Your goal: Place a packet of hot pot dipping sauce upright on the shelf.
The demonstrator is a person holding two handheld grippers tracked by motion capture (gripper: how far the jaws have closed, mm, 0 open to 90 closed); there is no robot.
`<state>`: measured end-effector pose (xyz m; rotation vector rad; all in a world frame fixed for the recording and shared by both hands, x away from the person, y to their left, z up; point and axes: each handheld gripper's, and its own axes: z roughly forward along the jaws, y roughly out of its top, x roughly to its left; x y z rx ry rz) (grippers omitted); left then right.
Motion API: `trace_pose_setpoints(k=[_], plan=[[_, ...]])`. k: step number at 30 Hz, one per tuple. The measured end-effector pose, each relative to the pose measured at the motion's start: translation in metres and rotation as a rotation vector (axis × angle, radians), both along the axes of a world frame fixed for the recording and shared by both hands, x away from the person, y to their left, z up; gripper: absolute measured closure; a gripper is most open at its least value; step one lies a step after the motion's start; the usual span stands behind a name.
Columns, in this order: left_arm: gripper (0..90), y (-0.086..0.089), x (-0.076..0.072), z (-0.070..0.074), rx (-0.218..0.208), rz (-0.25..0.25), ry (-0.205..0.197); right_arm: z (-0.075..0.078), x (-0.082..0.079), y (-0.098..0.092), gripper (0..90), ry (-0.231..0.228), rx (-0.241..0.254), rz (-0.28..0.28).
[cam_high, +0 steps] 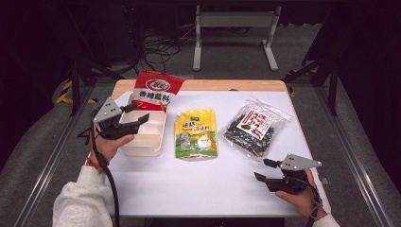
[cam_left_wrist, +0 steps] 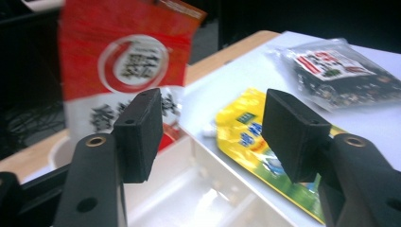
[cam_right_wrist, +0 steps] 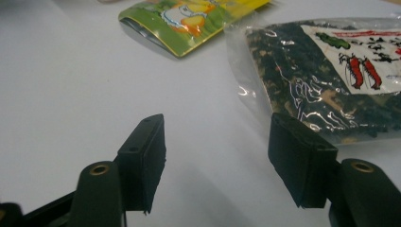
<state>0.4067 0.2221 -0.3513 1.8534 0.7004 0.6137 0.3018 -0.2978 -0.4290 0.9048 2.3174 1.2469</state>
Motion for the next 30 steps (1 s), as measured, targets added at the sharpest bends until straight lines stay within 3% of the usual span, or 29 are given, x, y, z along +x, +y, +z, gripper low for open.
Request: trace_pose_setpoints(k=[2, 4, 5, 11, 13, 16, 20, 23, 30], plan=[[37.0, -0.004, -0.010, -0.001, 0.025, -0.003, -0.005, 0.003, -0.001, 0.000, 37.8, -0.018, 0.009, 0.005], [33.8, -0.006, -0.021, -0.001, -0.001, -0.033, -0.007, 0.003, 0.000, -0.001, 41.1, -0.023, 0.011, 0.000], [32.8, -0.006, -0.021, -0.001, -0.001, -0.033, -0.007, 0.003, 0.000, -0.002, 42.5, -0.032, 0.018, -0.003], [28.4, -0.018, -0.062, -0.010, 0.011, -0.110, -0.025, 0.004, 0.000, -0.006, 45.3, -0.036, 0.023, -0.017], [27.0, -0.019, -0.066, -0.011, 0.008, -0.124, -0.019, 0.004, 0.000, -0.006, 45.6, -0.034, 0.018, -0.019], [25.7, -0.026, -0.080, -0.016, 0.041, -0.165, -0.009, 0.004, 0.000, -0.006, 47.2, -0.035, 0.012, -0.027], [24.3, -0.033, -0.096, -0.026, 0.034, -0.201, 0.017, 0.004, 0.001, -0.006, 47.2, -0.038, -0.012, -0.035], [23.0, -0.043, -0.108, -0.045, 0.104, -0.170, 0.021, 0.005, 0.002, -0.009, 49.7, -0.030, -0.005, -0.052], [22.9, -0.050, -0.118, -0.079, 0.152, -0.209, 0.106, 0.006, 0.004, -0.017, 52.3, -0.015, 0.021, -0.084]])
